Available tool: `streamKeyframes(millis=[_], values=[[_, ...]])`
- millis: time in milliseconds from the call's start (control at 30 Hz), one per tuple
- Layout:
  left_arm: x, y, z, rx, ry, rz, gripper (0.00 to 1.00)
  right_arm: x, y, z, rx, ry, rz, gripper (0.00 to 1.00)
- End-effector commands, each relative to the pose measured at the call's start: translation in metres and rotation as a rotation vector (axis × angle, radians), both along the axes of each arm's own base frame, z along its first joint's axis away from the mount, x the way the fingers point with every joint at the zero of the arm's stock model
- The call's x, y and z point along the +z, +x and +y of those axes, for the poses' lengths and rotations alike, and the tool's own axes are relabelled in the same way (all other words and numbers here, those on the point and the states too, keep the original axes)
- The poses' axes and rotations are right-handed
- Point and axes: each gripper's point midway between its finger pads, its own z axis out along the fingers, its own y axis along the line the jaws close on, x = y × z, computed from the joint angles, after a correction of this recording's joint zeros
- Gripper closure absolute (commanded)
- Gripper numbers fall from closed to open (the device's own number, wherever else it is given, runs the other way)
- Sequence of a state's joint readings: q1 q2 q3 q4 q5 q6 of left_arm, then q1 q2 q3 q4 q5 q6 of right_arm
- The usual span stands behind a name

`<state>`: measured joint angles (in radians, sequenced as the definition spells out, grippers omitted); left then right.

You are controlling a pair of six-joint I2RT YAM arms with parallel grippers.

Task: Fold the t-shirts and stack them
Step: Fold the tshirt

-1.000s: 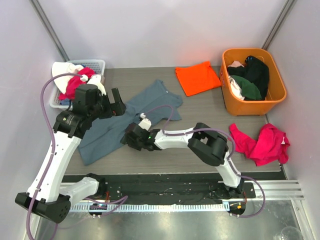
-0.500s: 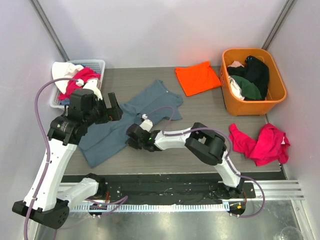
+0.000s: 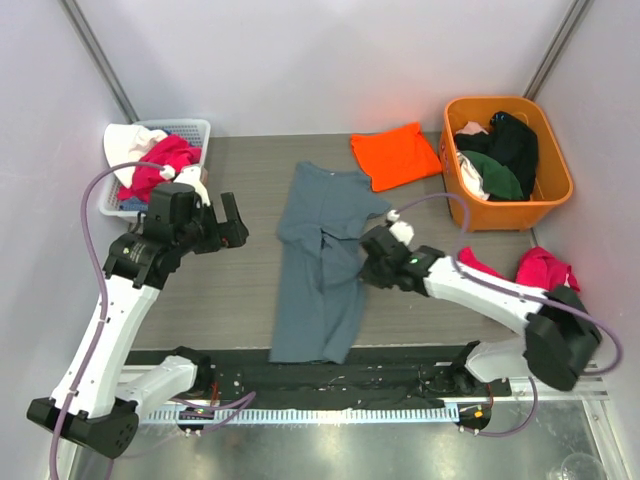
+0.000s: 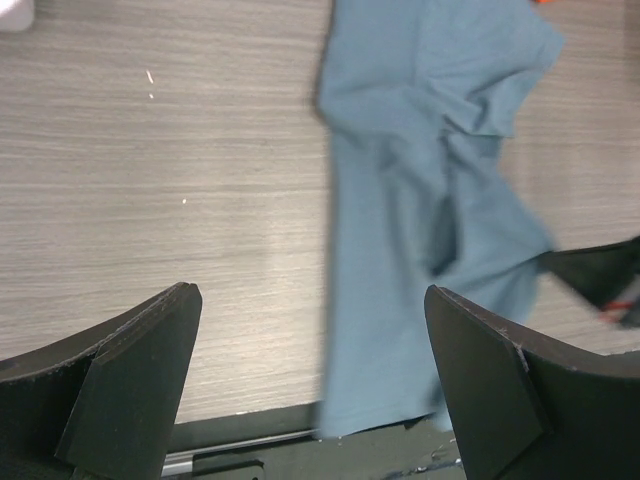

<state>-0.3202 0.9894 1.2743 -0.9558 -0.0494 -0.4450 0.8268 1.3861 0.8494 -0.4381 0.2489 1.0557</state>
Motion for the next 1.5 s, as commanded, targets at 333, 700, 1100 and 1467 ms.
streamKeyframes(millis=[333, 700, 1100, 1467], values=[[-0.033, 0.026, -0.037, -0.085, -0.109, 0.077, 0.0, 0.036, -0.019, -0.084, 0.014, -0.162, 0.025, 0.31], [-0.088, 0.098, -0.067, -0.127, -0.111, 0.097, 0.0, 0.085, 0.026, -0.08, 0.002, -0.179, -0.18, 0.27], [-0.144, 0.149, -0.097, -0.146, -0.12, 0.188, 0.0, 0.048, 0.121, -0.044, 0.119, -0.089, -0.09, 0.3], [-0.127, 0.042, -0.127, -0.215, -0.117, 0.151, 0.0, 0.067, 0.039, -0.044, 0.22, -0.09, -0.104, 0.31]])
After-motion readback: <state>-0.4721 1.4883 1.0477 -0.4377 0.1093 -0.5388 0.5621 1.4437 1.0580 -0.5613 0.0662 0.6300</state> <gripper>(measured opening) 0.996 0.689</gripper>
